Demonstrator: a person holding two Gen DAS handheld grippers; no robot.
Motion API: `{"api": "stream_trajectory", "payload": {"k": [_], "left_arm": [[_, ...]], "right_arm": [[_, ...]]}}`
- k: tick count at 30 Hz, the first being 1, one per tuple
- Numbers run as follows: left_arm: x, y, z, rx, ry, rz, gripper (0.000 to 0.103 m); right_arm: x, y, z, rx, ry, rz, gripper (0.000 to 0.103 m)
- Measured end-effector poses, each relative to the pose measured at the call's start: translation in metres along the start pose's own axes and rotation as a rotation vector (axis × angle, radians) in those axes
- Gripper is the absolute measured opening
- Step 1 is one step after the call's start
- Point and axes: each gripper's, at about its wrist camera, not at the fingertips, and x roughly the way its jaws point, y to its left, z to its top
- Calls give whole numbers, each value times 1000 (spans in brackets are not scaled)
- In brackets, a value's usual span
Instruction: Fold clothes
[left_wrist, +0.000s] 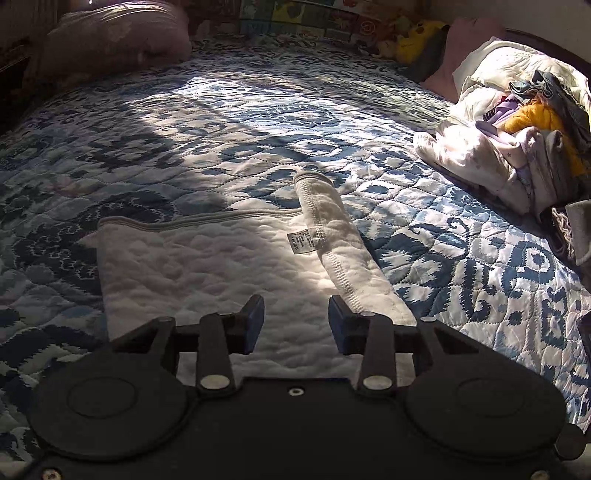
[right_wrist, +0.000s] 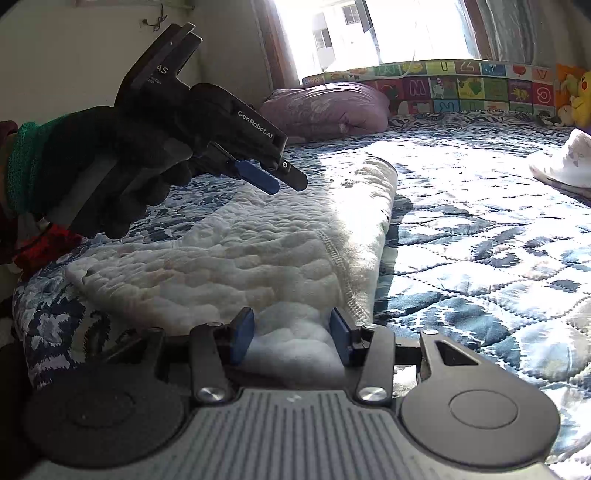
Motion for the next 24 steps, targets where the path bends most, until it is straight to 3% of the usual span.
{"api": "stream_trajectory", "payload": {"k": [3, 7, 11, 17, 19, 21, 23, 24], "left_arm": [[-49, 29, -23, -76, -35, 30, 53], [-111, 68, -69, -216, -54, 61, 57], [-153, 96, -121, -393, -51, 35, 60], [-145, 105, -168, -651, -16, -129, 63], [-147, 101, -166, -638, -38, -124, 63], [-148, 96, -163, -625, -59, -120, 56], [-149, 91, -161, -612, -80, -116, 34], [-150, 89, -160, -605, -91, -114, 30]], "right_arm": [[-1, 0, 0, 1, 1, 8, 51], [-1, -3, 0, 16, 3, 22, 53], [-1, -5, 0, 33, 3, 33, 53], [0, -5, 1, 38, 11, 35, 53], [0, -5, 1, 35, 15, 32, 53], [0, -4, 1, 28, 17, 30, 54], [0, -3, 2, 23, 19, 30, 54], [0, -2, 2, 18, 20, 32, 55]]}}
